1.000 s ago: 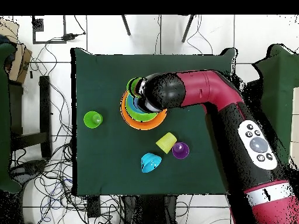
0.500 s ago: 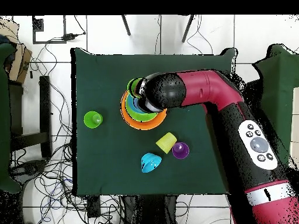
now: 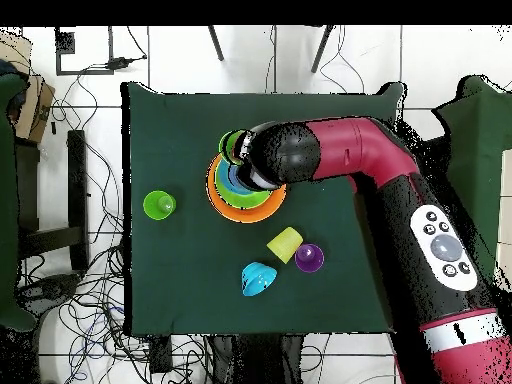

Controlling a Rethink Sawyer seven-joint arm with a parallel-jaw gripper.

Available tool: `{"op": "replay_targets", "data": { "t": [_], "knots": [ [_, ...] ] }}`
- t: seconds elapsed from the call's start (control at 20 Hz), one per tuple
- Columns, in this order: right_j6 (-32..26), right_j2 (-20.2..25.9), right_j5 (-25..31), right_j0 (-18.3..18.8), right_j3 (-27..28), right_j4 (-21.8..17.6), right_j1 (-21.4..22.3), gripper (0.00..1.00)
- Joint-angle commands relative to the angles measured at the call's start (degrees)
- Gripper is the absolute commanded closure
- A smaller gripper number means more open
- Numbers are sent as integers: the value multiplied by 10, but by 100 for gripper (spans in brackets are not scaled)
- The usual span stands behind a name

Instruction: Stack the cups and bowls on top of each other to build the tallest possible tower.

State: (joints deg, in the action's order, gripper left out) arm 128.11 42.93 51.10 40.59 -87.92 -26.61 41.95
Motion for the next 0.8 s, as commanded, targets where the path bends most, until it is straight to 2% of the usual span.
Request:
{"op": "replay_targets", "data": {
  "t": [0.05,0.8],
  "knots": [
    [-206,1,62,-7,31,-65,-13,100],
    [-204,-8,66,-11,30,-76,-9,100]
  ]
}}
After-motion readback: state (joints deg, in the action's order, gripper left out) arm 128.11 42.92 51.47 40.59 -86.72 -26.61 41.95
